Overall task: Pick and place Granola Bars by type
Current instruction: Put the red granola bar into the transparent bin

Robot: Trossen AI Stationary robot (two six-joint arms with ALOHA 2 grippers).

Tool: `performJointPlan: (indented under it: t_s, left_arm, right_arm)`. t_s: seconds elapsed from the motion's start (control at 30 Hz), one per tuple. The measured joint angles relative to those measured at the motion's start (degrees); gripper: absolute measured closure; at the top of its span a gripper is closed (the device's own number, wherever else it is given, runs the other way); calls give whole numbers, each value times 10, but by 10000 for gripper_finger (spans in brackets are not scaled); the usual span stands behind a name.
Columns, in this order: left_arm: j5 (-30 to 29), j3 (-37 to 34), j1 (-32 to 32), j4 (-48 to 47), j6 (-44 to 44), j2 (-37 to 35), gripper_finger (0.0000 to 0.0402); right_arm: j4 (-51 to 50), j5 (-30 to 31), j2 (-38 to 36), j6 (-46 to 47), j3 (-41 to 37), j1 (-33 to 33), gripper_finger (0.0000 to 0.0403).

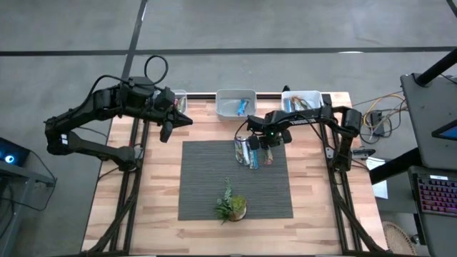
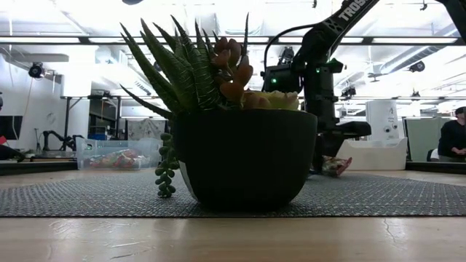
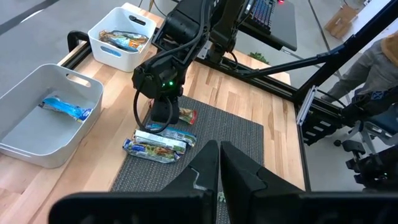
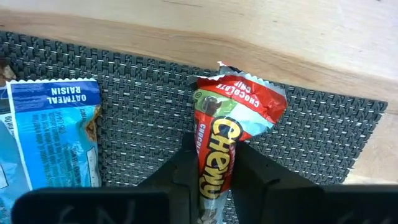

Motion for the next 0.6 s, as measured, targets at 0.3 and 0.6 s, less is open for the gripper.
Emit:
performJointPlan:
  t_s: [0.3, 0.6]
  left_arm:
    - [0, 0, 0, 0, -8, 0, 401]
    - [0, 0, 0, 0, -9, 0, 401]
  right_arm:
    - [0, -1, -39, -6, 0, 0, 347]
    - [1, 17, -123, -25, 9, 0, 351]
